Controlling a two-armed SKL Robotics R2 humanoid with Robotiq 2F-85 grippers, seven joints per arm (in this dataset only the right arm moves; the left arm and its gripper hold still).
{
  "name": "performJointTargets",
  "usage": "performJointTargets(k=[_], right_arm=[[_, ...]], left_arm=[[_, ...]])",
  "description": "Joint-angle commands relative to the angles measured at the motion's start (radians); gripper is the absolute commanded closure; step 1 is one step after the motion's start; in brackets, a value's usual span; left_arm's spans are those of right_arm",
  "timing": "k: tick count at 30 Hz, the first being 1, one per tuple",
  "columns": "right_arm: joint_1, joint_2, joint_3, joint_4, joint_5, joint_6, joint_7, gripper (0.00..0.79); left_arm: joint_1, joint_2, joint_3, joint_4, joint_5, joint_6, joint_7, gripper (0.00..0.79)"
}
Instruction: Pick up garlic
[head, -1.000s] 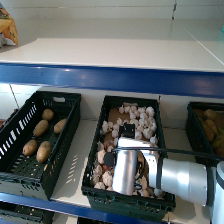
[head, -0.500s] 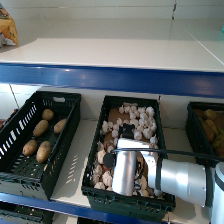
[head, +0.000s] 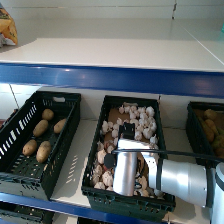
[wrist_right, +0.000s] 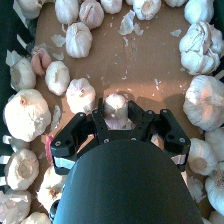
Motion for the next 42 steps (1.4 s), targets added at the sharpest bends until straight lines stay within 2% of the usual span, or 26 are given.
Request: performJointTargets(k=[1,8,12,18,26,42], right_arm=[[-0.005,-0.005,-0.002,-0.003,-0.001,0.004,-0.001,0.785],[-0.012,-0.025,-0.004,-0.031,-0.001,0.017,-0.003,0.785],[-0.017,-0.054,-0.006,-0.072,-0.001,0.025,-0.009,0.785],[-0.02,-0.107,-0.007,-0.174,-0.001,0.044,-0.025,0.785],[-0.024,-0.197,-0.013,-0.34,-0.001,0.092,-0.051,0.785],[-0.026,-0.318,-0.05,-0.603,-0.003,0.155,-0.103,0.785]], left_arm=[[0.0,0.0,0.0,0.0,0.0,0.0,0.0,0.785],[0.0,0.0,0.0,0.0,0.0,0.0,0.0,0.785],[0.0,0.0,0.0,0.0,0.0,0.0,0.0,0.785],[0.0,0.0,0.0,0.0,0.0,0.0,0.0,0.785],[0.0,0.0,0.0,0.0,0.0,0.0,0.0,0.785],[0.0,0.0,0.0,0.0,0.0,0.0,0.0,0.785]])
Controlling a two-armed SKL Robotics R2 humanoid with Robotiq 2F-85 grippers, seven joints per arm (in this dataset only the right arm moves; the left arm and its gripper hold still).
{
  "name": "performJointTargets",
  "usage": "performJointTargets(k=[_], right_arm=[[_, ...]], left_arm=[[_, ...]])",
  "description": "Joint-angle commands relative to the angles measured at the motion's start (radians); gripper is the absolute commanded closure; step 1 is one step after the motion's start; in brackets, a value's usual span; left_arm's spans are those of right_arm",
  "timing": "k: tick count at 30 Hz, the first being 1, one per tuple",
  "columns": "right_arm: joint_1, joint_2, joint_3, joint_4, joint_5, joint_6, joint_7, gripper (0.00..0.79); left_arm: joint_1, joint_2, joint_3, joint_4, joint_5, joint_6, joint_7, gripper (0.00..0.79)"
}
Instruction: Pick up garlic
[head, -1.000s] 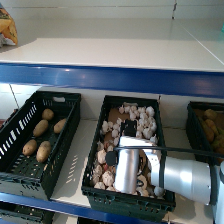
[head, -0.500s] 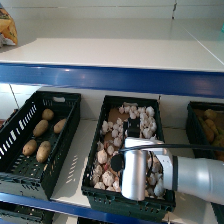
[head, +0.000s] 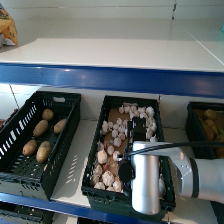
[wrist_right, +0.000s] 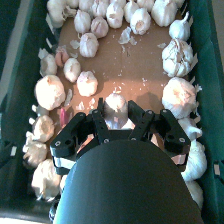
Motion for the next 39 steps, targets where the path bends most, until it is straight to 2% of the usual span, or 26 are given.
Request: performJointTargets(k=[1,6,9,12,20,26,36,39], right_arm=[[0.0,-0.03,-0.013,-0.057,-0.002,0.019,-0.014,0.785],[-0.002,-0.041,-0.029,-0.102,-0.003,0.03,-0.028,0.785],[-0.016,-0.043,-0.034,-0.11,-0.036,0.032,-0.031,0.785],[-0.038,-0.051,-0.04,-0.121,-0.108,0.039,-0.029,0.785],[-0.059,-0.071,-0.091,-0.156,-0.219,0.058,-0.016,0.785],[-0.091,-0.089,-0.102,-0.185,-0.302,0.069,-0.016,0.785],[-0.114,-0.107,-0.138,-0.208,-0.442,0.087,-0.014,0.785],[-0.132,-0.117,-0.145,-0.212,-0.507,0.091,-0.014,0.785]], left_arm=[[0.0,0.0,0.0,0.0,0.0,0.0,0.0,0.785],[0.0,0.0,0.0,0.0,0.0,0.0,0.0,0.785],[0.0,0.0,0.0,0.0,0.0,0.0,0.0,0.785],[0.0,0.0,0.0,0.0,0.0,0.0,0.0,0.785],[0.0,0.0,0.0,0.0,0.0,0.0,0.0,0.785],[0.0,0.0,0.0,0.0,0.0,0.0,0.0,0.785],[0.0,0.0,0.0,0.0,0.0,0.0,0.0,0.785],[0.0,0.0,0.0,0.0,0.0,0.0,0.0,0.785]])
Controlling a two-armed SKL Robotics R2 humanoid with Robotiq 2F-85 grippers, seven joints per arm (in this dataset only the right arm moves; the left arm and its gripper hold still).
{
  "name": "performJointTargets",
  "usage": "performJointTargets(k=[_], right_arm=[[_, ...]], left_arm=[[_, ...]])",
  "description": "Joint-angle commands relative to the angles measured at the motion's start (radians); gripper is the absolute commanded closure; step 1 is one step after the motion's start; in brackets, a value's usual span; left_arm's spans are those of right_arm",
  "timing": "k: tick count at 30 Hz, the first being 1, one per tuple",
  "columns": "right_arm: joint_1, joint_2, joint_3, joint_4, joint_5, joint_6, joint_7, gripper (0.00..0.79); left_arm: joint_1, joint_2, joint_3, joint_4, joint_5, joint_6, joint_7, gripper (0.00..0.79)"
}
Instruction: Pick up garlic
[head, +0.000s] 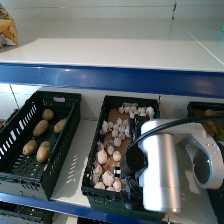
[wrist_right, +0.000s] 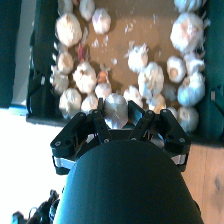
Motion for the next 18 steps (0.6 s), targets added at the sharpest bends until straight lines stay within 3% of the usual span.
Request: performJointTargets(k=[1,18], right_arm=[[-0.022,-0.014,-0.013,-0.008,-0.078,0.007,0.001,0.785],[-0.053,-0.043,-0.035,-0.01,-0.286,0.009,-0.011,0.785]], left_arm=[[0.0,0.0,0.0,0.0,0.0,0.0,0.0,0.785],[0.0,0.0,0.0,0.0,0.0,0.0,0.0,0.785]])
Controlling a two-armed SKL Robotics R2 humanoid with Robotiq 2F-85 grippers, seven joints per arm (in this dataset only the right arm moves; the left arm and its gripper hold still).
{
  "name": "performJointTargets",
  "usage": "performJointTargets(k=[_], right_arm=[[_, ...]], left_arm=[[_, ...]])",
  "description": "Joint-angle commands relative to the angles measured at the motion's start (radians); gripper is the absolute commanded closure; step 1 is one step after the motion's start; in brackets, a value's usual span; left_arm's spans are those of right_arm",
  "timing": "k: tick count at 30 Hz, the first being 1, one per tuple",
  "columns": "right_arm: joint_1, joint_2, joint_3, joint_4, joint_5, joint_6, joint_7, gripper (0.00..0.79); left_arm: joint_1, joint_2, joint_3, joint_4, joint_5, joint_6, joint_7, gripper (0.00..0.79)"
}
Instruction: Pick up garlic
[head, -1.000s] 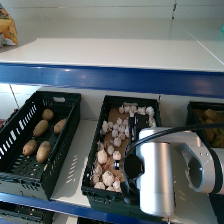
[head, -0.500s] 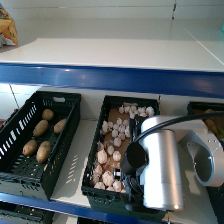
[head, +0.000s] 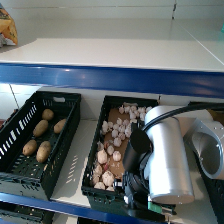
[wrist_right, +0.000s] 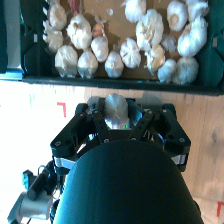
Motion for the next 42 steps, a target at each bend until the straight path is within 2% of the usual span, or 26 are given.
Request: performJointTargets(k=[1,12,25,42], right_arm=[[-0.007,-0.005,-0.003,0.0,-0.035,0.0,-0.004,0.785],[-0.026,-0.016,-0.009,0.0,-0.13,0.005,-0.011,0.785],[-0.035,-0.019,-0.01,0.0,-0.282,0.023,-0.024,0.785],[-0.034,-0.028,0.006,0.001,-0.325,0.025,-0.058,0.785]], left_arm=[[0.0,0.0,0.0,0.0,0.0,0.0,0.0,0.785],[0.0,0.0,0.0,0.0,0.0,0.0,0.0,0.785],[0.0,0.0,0.0,0.0,0.0,0.0,0.0,0.785],[0.0,0.0,0.0,0.0,0.0,0.0,0.0,0.785]])
